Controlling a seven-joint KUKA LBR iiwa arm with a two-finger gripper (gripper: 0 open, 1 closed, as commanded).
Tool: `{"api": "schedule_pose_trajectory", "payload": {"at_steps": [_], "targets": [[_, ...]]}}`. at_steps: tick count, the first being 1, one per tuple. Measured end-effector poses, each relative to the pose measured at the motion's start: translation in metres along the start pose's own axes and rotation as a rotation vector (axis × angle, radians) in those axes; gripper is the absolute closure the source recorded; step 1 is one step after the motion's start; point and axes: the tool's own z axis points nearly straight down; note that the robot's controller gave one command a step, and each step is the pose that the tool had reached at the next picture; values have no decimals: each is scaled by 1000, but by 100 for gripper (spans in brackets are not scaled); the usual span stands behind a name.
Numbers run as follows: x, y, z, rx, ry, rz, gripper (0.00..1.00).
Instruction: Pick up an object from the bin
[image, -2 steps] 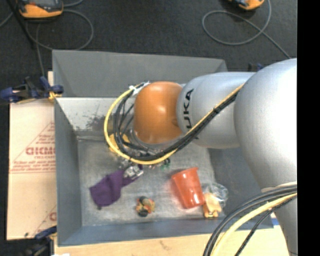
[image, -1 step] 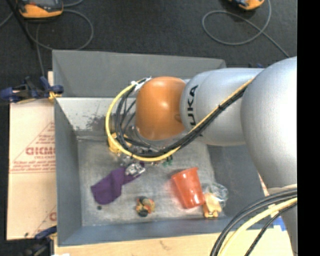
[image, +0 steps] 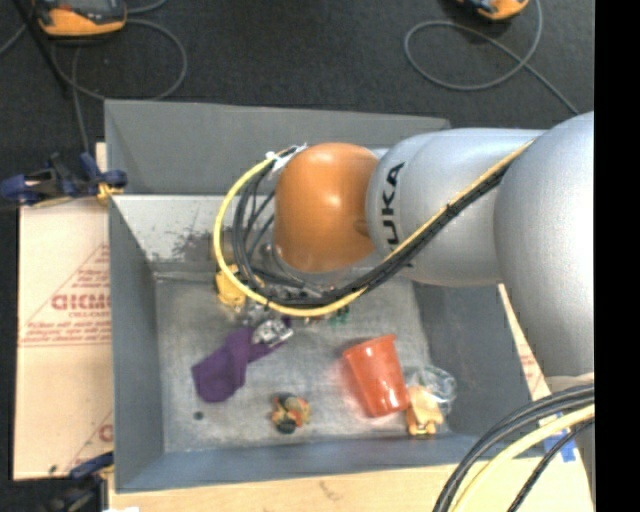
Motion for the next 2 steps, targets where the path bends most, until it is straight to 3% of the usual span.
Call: {"api": "schedule_pose_trajectory", "payload": {"at_steps": [2], "targets": [[-1, -1, -16, 1, -4, 2, 100]]}}
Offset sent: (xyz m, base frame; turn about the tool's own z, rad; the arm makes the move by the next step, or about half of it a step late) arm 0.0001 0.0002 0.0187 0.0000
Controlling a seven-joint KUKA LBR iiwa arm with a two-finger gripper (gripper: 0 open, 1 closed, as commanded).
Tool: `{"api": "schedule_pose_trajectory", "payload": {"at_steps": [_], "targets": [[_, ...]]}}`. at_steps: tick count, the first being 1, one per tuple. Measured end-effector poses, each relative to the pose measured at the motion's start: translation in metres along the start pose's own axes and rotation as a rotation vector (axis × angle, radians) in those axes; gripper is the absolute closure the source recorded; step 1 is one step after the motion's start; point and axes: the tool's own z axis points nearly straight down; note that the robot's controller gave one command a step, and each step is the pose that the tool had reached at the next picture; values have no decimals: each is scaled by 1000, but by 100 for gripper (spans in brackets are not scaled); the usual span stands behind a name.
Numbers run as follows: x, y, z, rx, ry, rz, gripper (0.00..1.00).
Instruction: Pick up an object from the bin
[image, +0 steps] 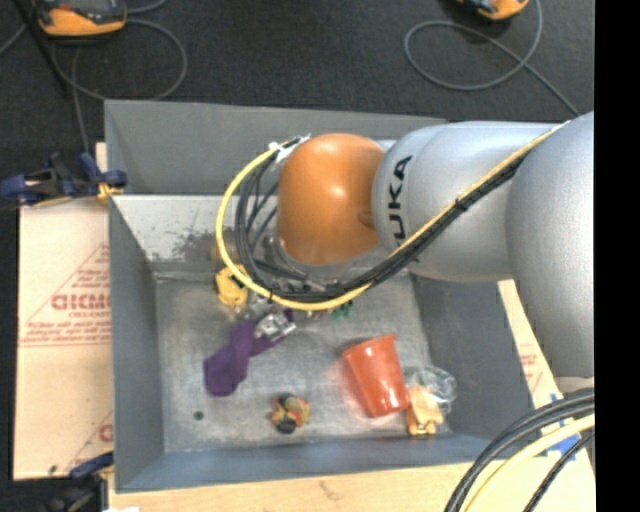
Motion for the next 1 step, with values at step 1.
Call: {"api": "schedule_pose_trajectory", "payload": {"at_steps": [1], "targets": [[1, 0, -6, -1, 5, 1, 100]]}}
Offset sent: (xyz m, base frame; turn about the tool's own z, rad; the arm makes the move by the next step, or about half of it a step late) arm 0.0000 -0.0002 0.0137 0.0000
